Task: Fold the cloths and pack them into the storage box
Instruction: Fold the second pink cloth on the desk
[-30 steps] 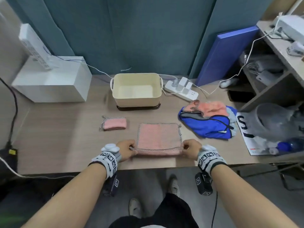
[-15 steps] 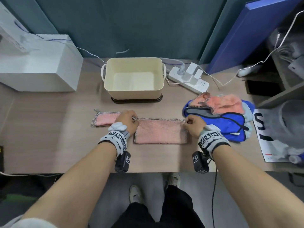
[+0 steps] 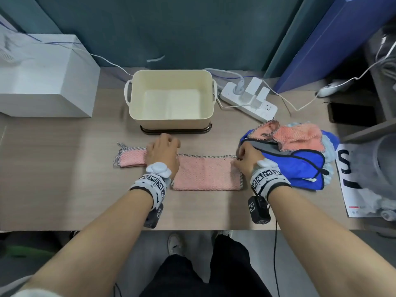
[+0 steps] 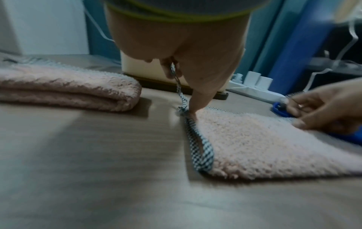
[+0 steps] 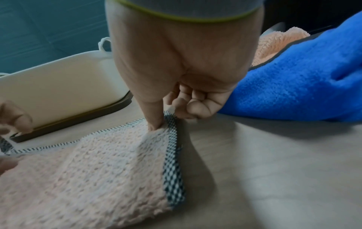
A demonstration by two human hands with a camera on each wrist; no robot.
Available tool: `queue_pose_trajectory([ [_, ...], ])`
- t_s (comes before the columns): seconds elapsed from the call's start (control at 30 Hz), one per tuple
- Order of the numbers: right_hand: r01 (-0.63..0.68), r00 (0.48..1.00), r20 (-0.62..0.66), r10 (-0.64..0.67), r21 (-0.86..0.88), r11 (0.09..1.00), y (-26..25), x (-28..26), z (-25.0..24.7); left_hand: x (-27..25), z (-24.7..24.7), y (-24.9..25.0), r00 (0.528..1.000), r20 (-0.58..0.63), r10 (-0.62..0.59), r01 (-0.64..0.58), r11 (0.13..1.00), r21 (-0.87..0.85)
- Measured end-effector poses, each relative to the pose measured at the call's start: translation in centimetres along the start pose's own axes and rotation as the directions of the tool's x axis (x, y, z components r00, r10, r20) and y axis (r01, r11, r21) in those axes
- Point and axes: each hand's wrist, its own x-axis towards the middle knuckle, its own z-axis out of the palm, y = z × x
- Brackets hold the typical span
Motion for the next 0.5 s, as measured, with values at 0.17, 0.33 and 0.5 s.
queue_pose_trajectory([
  [0.17, 0.127, 0.992, -0.01, -0.127, 0.141, 0.982, -1.3, -1.5, 0.3, -1.0, -0.9, 0.6, 0.937, 0.103, 0.333, -0.338, 0.941, 0.033],
  [0.33, 0.213, 0.963, 0.147, -0.226, 0.098, 0.972, -2.4, -3.6, 1.2, -3.0, -0.8, -0.5, 0.787, 0.384, 0.483, -0.55, 0.831, 0.08],
  [0.5, 0.323, 0.931, 0.235, -0.279, -0.18, 0.929, -1.8, -5.3, 3.1, -4.4, -0.4, -2.0, 0.741, 0.409, 0.533, -0.595, 0.803, 0.031],
])
